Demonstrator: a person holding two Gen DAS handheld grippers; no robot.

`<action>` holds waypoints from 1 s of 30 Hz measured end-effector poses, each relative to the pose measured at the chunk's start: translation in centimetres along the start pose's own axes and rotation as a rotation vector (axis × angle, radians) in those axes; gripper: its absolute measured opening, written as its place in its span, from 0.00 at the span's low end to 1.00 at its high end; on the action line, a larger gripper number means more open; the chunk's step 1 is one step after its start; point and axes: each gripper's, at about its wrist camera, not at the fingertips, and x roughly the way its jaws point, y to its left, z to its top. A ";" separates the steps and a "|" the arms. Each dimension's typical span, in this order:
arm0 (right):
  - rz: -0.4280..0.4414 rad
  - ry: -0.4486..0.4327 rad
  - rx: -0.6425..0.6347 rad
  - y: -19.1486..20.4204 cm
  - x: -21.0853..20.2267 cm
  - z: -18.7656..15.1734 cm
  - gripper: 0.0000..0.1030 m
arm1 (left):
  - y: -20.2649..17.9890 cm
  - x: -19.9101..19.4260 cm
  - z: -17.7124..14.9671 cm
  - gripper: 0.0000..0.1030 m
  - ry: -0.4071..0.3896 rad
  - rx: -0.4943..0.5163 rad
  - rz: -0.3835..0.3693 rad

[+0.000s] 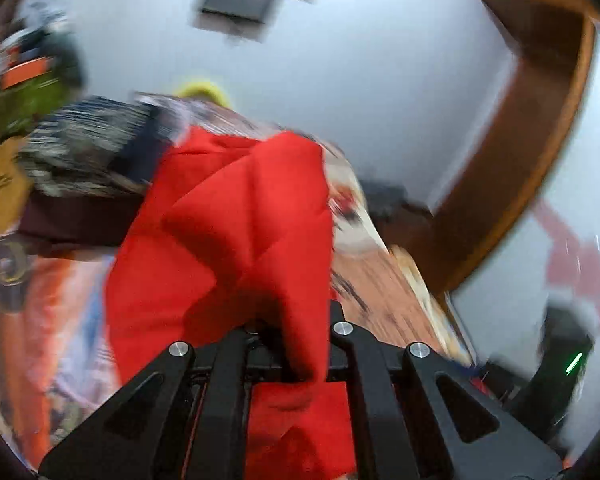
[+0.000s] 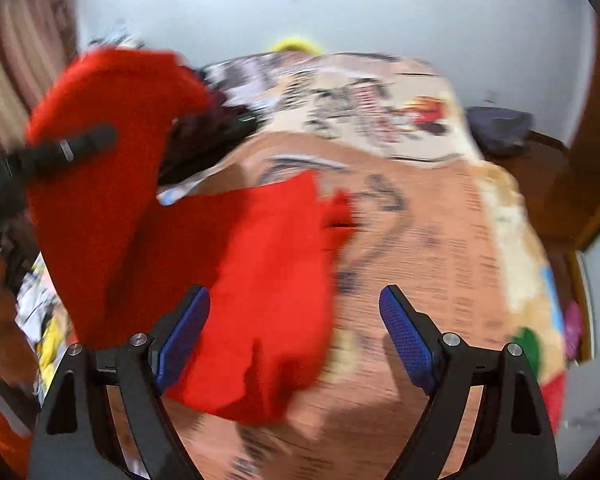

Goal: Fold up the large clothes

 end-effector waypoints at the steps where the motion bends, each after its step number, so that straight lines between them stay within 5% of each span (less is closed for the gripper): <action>1: -0.021 -0.005 0.019 -1.0 -0.5 0.0 0.82 | -1.0 1.2 -1.0 0.03 0.047 0.025 -0.024; 5: -0.067 0.005 0.071 -3.6 -1.6 -1.2 0.82 | -3.3 7.5 -7.3 0.04 0.358 0.147 -0.064; 6: -0.068 0.010 0.074 -3.9 -1.7 -1.3 0.82 | -3.3 8.1 -8.4 0.08 0.381 0.162 -0.048; 8: -0.065 0.014 0.068 -3.8 -1.8 -1.5 0.82 | -3.4 7.6 -9.7 0.12 0.346 0.249 -0.008; 11: -0.051 0.004 0.043 -2.9 -2.1 -1.2 0.82 | -3.7 6.1 -10.0 0.37 0.346 0.355 0.014; 13: -0.034 -0.010 0.023 -2.0 -2.4 -0.8 0.82 | -3.6 4.3 -9.5 0.55 0.323 0.370 0.007; 17: 0.006 -0.050 -0.013 -0.4 -2.5 0.2 0.82 | -1.8 0.1 -8.0 0.64 0.243 0.375 0.027; 21: 0.052 -0.057 -0.067 2.6 -1.6 1.3 0.82 | 1.6 -2.6 -5.4 0.84 0.151 0.319 0.111; 25: 0.113 -0.032 -0.126 5.4 0.7 1.6 0.82 | 5.8 -2.4 -4.4 0.86 0.147 0.261 0.217; 30: 0.047 0.054 -0.150 6.6 4.9 0.5 0.82 | 10.0 0.7 -6.5 0.86 0.283 0.178 0.226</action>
